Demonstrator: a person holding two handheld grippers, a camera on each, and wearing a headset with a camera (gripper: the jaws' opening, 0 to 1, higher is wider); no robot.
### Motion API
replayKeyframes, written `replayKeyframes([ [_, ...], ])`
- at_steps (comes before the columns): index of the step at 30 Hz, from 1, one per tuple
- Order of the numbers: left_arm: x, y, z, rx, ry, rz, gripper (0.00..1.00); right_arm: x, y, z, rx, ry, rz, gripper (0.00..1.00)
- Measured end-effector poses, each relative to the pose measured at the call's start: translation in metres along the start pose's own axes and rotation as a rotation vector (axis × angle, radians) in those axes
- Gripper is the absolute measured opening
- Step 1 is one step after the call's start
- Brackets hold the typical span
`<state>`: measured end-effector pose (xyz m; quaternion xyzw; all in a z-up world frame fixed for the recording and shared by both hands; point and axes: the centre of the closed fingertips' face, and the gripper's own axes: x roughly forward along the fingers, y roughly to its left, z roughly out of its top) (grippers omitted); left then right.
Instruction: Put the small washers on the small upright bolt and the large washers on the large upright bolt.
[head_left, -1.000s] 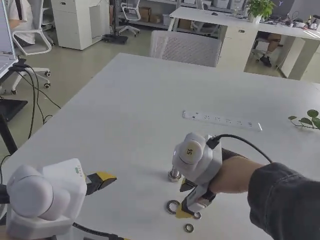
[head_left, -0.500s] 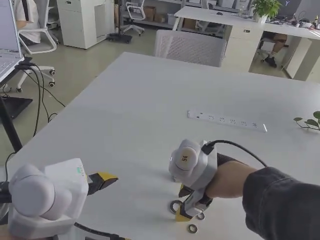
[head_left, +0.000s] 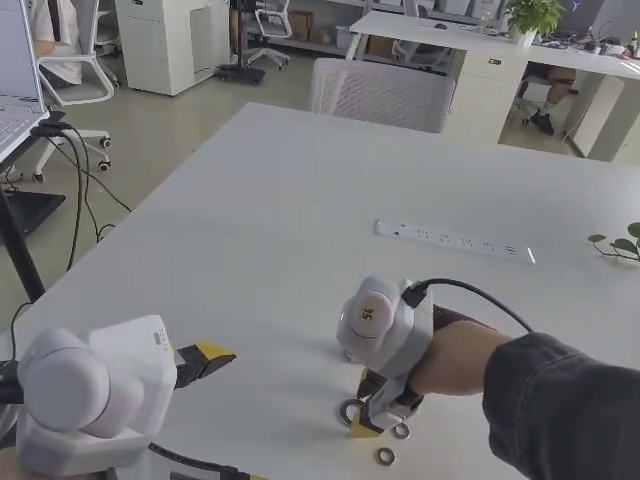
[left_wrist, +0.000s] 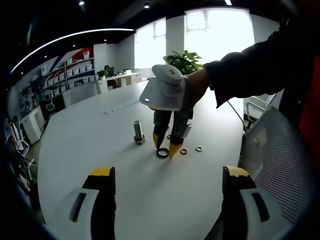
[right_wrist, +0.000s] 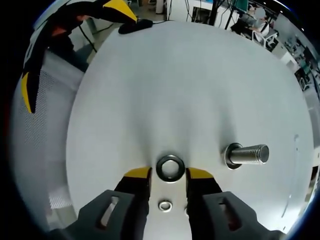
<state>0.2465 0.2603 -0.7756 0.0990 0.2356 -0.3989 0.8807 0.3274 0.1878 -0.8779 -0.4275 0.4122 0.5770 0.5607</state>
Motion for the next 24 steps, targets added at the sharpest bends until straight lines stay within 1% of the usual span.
replayKeyframes([
  [5,0.0014,-0.0002,-0.0003,0.001,0.003,-0.003,0.88,0.0,0.0001,-0.0002,-0.004,0.0,-0.003,0.25],
  [13,0.0028,-0.0012,-0.0003,-0.001,0.004,-0.009,0.87,-0.0004,-0.0014,0.0001,0.006,-0.008,-0.007,0.24],
  [24,0.0032,-0.0007,-0.0014,-0.001,0.006,-0.009,0.87,-0.0011,-0.0023,-0.0006,0.008,-0.002,-0.002,0.23],
])
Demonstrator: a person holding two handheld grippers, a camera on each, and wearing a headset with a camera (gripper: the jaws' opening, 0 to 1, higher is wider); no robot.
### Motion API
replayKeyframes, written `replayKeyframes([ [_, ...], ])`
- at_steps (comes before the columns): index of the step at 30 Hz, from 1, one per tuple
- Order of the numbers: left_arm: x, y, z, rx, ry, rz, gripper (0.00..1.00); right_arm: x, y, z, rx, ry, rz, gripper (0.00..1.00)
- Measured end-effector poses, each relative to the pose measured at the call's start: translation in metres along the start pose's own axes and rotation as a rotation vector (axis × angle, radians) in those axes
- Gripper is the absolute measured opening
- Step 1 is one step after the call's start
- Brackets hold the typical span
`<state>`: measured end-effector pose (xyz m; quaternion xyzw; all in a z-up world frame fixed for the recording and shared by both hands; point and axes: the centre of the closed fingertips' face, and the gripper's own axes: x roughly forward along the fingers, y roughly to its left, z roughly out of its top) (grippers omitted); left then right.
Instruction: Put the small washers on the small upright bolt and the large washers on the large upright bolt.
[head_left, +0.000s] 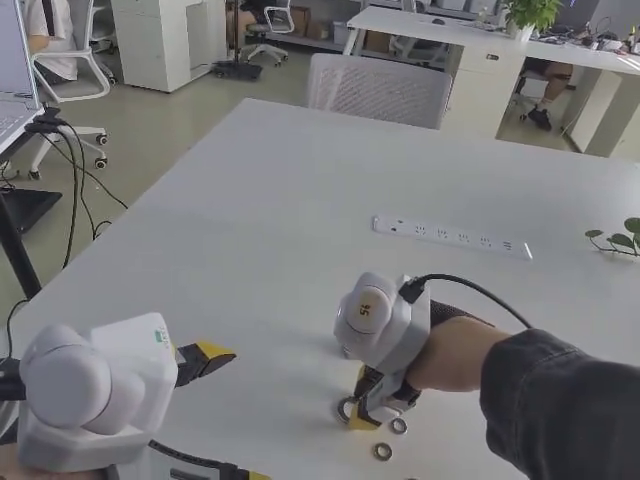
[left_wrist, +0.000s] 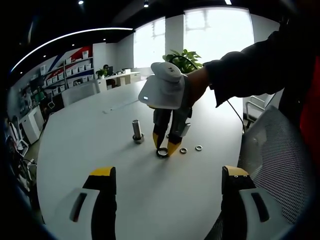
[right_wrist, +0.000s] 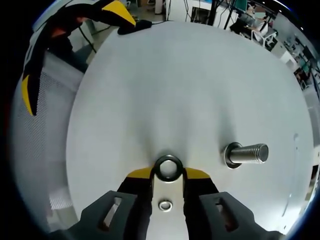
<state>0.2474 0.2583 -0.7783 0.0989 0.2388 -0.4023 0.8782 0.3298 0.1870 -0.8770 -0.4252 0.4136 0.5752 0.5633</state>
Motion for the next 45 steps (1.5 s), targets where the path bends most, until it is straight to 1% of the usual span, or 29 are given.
replayKeyframes([
  [8,0.0,0.0,0.0,0.001,0.002,-0.002,0.87,-0.003,-0.001,-0.001,-0.001,0.002,-0.004,0.23],
  [15,0.0,-0.001,0.002,0.005,-0.003,-0.003,0.86,-0.005,-0.001,-0.002,-0.002,0.005,-0.007,0.23],
  [18,0.0,-0.002,0.001,0.005,0.0,-0.004,0.86,-0.009,0.0,-0.002,-0.001,0.005,-0.008,0.23],
  [24,0.001,-0.003,0.003,0.011,-0.004,-0.008,0.86,-0.017,0.0,-0.002,-0.002,0.006,-0.012,0.23],
  [29,0.001,-0.004,0.004,0.012,-0.005,-0.01,0.86,-0.026,-0.001,-0.005,0.003,0.009,-0.017,0.23],
  [38,0.002,-0.005,0.005,0.015,-0.008,-0.012,0.86,-0.052,-0.004,-0.006,0.004,0.006,-0.038,0.23],
  [41,0.002,-0.005,0.004,0.016,-0.007,-0.012,0.86,-0.06,-0.007,-0.007,0.004,0.002,-0.052,0.23],
  [42,0.002,-0.006,0.005,0.016,-0.008,-0.013,0.86,-0.063,-0.01,-0.007,-0.001,0.002,-0.066,0.23],
  [45,0.002,-0.007,0.005,0.019,-0.007,-0.016,0.86,-0.069,-0.01,-0.007,0.004,0.001,-0.068,0.23],
])
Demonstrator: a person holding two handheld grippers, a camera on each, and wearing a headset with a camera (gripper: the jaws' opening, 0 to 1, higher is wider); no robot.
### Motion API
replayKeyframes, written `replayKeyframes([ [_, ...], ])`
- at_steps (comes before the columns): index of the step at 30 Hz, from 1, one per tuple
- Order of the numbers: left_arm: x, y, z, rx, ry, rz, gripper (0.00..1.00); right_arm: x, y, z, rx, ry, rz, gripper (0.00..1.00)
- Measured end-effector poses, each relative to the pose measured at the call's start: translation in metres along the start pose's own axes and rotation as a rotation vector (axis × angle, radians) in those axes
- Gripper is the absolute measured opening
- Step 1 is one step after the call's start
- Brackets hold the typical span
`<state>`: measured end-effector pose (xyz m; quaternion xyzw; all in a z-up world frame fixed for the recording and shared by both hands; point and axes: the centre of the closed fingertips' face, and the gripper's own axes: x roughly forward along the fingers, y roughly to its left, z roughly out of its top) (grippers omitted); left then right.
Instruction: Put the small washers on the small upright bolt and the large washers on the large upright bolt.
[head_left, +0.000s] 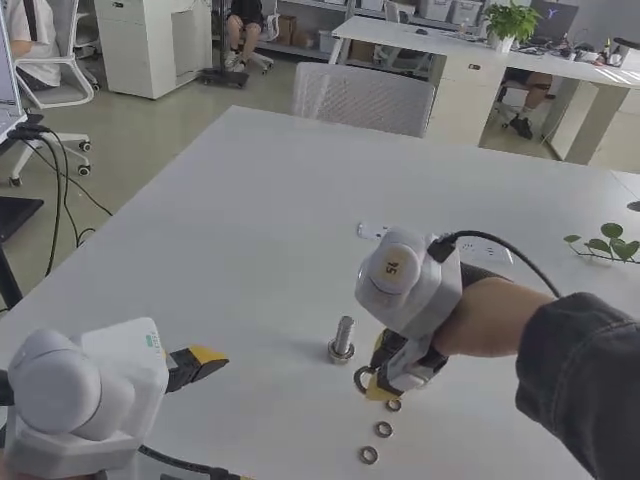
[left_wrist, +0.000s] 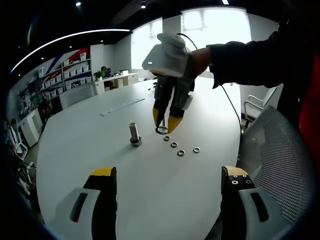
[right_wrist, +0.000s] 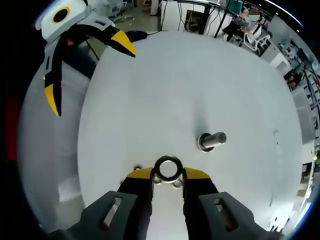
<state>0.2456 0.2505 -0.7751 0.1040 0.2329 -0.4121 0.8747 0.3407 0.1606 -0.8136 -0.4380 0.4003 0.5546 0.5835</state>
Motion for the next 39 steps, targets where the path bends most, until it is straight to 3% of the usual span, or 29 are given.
replayKeyframes([
  [7,0.0,-0.001,0.001,0.003,-0.001,-0.004,0.86,-0.017,-0.008,0.003,-0.012,0.006,-0.031,0.23],
  [18,0.0,-0.003,0.0,0.004,-0.002,-0.006,0.86,-0.046,-0.035,0.019,-0.043,-0.001,-0.097,0.23],
  [39,-0.002,0.0,-0.004,-0.008,0.002,-0.001,0.85,-0.046,-0.058,0.043,-0.101,0.016,-0.119,0.23],
])
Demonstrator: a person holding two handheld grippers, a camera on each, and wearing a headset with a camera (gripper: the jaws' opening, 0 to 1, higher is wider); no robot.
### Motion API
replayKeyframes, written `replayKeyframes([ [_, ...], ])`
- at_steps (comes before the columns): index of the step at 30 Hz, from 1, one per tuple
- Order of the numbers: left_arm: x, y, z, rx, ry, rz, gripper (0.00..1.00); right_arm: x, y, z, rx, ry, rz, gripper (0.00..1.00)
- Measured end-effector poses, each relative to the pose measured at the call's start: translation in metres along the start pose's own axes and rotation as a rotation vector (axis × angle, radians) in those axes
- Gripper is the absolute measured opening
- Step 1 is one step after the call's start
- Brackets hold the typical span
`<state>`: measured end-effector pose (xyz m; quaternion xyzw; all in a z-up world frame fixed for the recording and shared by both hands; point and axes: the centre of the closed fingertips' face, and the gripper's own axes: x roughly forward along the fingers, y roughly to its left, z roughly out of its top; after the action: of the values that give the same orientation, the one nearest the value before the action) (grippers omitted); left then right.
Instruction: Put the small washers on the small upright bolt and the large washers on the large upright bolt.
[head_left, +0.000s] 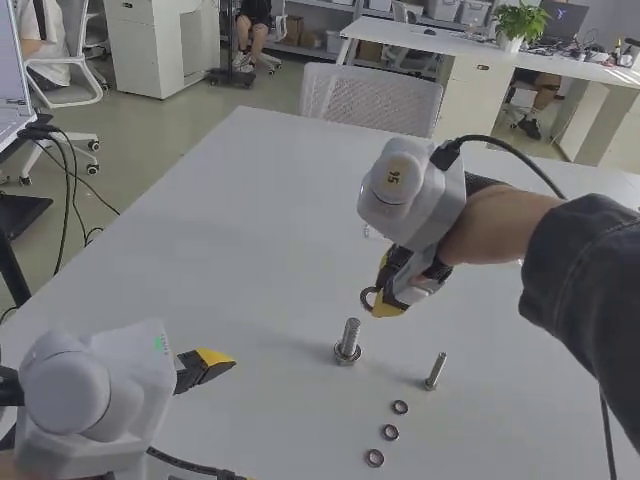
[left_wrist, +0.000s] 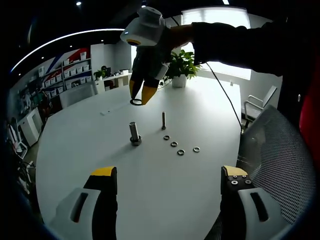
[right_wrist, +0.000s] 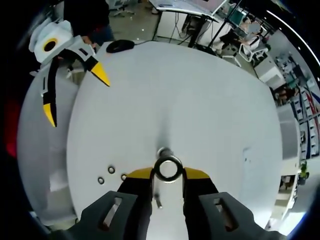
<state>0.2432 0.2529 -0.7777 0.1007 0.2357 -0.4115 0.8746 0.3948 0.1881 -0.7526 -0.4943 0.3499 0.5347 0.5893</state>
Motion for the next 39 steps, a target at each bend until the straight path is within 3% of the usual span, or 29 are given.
replayKeyframes([
  [18,-0.002,0.005,-0.006,-0.021,0.014,0.015,0.85,0.037,-0.008,0.003,-0.003,0.024,0.065,0.23],
  [39,-0.002,0.009,-0.01,-0.035,0.027,0.025,0.85,0.062,-0.012,-0.005,0.006,0.051,0.107,0.23],
])
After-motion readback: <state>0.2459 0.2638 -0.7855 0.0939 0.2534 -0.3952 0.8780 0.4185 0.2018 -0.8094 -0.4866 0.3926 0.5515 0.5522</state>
